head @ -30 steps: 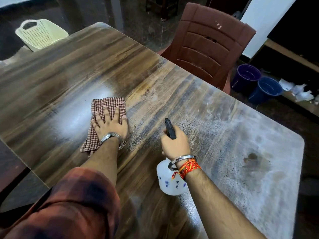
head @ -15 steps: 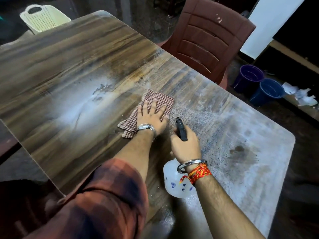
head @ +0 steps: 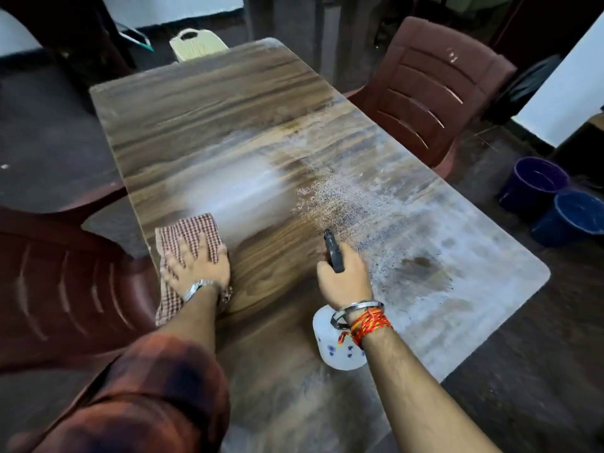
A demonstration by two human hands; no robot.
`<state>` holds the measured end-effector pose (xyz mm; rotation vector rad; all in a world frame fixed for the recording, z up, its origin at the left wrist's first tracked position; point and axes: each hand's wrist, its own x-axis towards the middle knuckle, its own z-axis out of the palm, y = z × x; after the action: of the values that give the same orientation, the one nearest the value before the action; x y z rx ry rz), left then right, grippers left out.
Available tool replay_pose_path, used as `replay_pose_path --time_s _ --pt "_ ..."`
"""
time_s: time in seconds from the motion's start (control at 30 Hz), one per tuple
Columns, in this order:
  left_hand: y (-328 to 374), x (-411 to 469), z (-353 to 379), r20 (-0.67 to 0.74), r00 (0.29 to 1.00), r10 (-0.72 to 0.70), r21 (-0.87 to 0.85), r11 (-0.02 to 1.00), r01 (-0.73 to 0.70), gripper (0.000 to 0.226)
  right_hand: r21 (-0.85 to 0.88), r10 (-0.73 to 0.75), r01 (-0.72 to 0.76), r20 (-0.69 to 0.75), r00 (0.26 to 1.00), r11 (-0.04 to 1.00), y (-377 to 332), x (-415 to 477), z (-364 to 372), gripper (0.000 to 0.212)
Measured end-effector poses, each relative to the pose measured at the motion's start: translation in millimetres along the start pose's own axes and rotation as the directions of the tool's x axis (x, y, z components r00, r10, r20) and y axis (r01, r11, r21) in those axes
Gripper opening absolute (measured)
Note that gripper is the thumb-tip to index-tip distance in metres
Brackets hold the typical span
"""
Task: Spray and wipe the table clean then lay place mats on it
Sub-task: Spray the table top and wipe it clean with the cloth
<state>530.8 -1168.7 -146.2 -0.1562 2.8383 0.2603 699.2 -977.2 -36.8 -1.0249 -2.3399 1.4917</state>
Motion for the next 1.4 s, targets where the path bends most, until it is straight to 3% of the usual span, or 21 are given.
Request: replay_pose_path --time_s 0.13,0.27,0.4,0.53,0.87,1.0,1.13,1.3,1.4 --pt "-26 -70 16 -0.005 0.998 -0.058 -0.006 0.998 0.058 0.067 -0.031 -0.005 0.008 0.102 0.995 0.999 3 -32 -14 0.023" --pt "-31 -105 27 -0.021 0.998 -0.062 0.003 0.998 0.062 0.066 -0.047 0.008 0.0 0.172 0.985 0.999 4 -45 -14 0.011" --pt "-30 -120 32 -0.04 0.998 -0.045 -0.002 0.999 0.045 0.065 -0.1 -0.018 0.043 0.237 0.971 0.994 2 -47 -9 0.021" --pt "-32 -125 34 -0.036 0.997 -0.071 -0.018 0.997 0.07 0.065 -0.173 -0.055 0.116 0.326 0.944 0.978 3 -46 -9 0.018" --pt "-30 -174 49 -0.064 0.972 -0.226 -0.064 0.973 0.222 0.066 -0.208 -0.103 0.221 0.464 0.88 0.953 20 -43 -21 0.025" --pt "-26 -223 67 -0.091 0.943 -0.32 -0.092 0.946 0.312 0.067 -0.189 -0.146 0.302 0.57 0.808 0.934 32 -54 -36 0.028" --pt "-6 -282 90 -0.088 0.894 -0.439 -0.127 0.895 0.427 0.067 -0.155 -0.208 0.433 0.705 0.678 0.888 52 -73 -62 0.018" --pt "23 -345 111 -0.053 0.854 -0.518 -0.165 0.848 0.504 0.065 -0.147 -0.174 0.464 0.797 0.579 0.874 82 -94 -101 0.01" --pt "33 -370 120 -0.042 0.841 -0.539 -0.189 0.831 0.523 0.065 -0.164 -0.139 0.481 0.834 0.534 0.861 96 -100 -121 0.019"
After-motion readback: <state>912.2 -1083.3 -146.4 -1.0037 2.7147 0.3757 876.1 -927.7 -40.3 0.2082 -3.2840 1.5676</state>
